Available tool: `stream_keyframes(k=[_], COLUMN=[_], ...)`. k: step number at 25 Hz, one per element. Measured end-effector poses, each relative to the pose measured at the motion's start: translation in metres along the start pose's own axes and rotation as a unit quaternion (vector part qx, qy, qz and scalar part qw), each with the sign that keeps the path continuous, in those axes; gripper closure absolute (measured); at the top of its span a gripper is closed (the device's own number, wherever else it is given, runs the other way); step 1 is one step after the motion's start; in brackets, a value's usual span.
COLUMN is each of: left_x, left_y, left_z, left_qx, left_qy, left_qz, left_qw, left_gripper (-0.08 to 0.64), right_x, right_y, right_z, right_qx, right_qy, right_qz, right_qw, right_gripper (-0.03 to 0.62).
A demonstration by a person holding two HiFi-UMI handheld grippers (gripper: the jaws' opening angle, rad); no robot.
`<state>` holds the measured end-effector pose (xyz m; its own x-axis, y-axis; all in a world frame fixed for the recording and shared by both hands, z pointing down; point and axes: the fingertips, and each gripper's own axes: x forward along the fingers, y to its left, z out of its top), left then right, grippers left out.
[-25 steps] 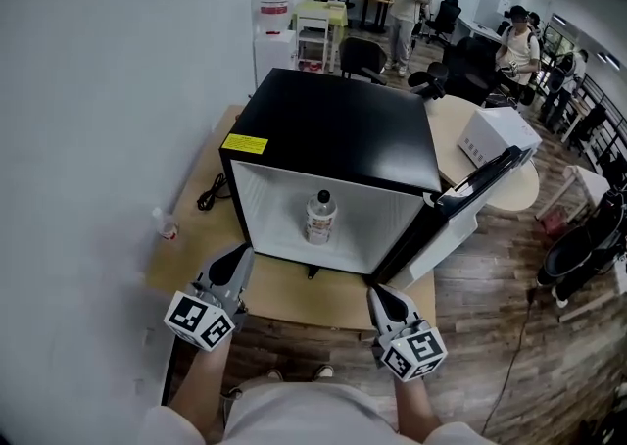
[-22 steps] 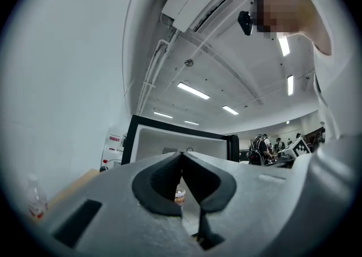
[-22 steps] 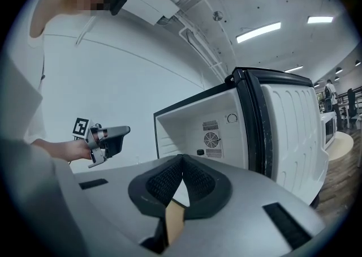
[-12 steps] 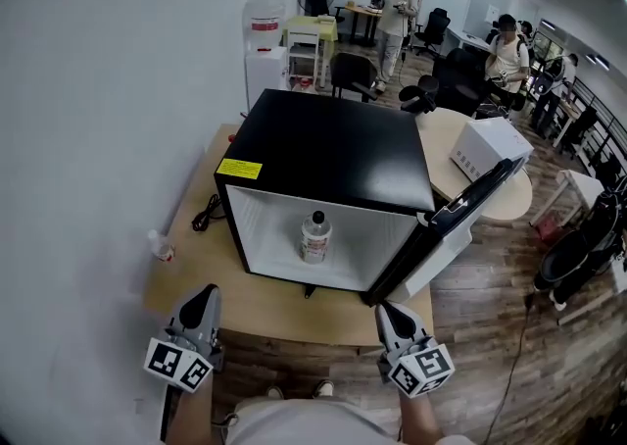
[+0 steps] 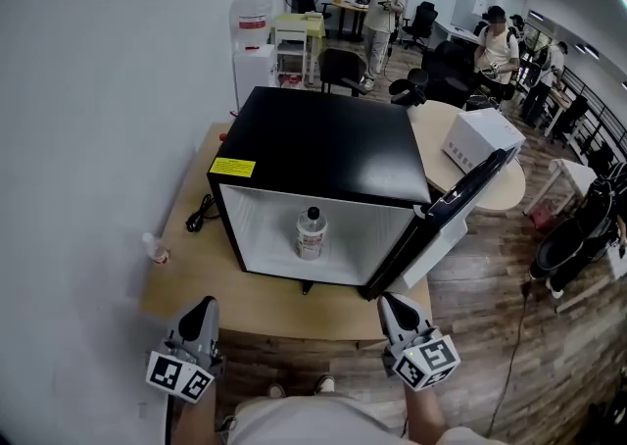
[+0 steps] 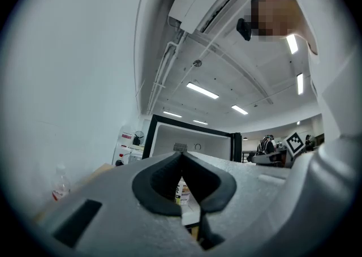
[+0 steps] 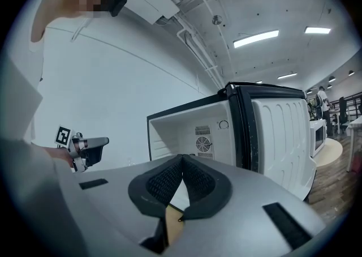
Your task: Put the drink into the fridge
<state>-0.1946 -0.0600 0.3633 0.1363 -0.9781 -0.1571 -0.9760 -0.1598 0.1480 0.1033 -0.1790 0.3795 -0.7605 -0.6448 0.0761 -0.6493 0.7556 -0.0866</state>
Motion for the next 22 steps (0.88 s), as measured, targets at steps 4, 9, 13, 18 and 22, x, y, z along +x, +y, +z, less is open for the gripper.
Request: stream_keyframes(k=[4, 9, 13, 18, 22], left_x=[0.004, -0.005, -0.011, -0.013, -0.013], left_y=[0.000, 0.007, 0.009, 0.009, 0.009], left_z=[0.005, 0.002, 0.000, -0.001, -0.001], left_qx=[-0.006, -0.001, -0.002, 0.003, 0.008], left_qy=[-0.006, 0.004, 0.010, 0.016, 0.016], left_qz=[-0.008, 0.012, 0.012, 0.010, 0.002], left_qw=[0.9999, 0.9999, 0.9999, 0.9998, 0.9998], left_gripper=[0.545, 0.545, 0.545, 0.545, 0.545], right_x=[0.006, 0.014, 0.020, 0.023, 0.023], right_y=[0.012, 0.021, 0.027, 0.032, 0.035], right_z=[-0.002, -0.004, -0.004, -0.002, -0.003], right_qx=[0.003, 0.003, 0.001, 0.000, 0.001], right_qy=[0.003, 0.008, 0.011, 0.010, 0.008], right_qz=[0.011, 0.021, 0.028, 0.030, 0.027], right_qw=[1.000, 1.000, 1.000, 1.000, 1.000], right_gripper=[0.589, 0.589, 0.589, 0.589, 0.589])
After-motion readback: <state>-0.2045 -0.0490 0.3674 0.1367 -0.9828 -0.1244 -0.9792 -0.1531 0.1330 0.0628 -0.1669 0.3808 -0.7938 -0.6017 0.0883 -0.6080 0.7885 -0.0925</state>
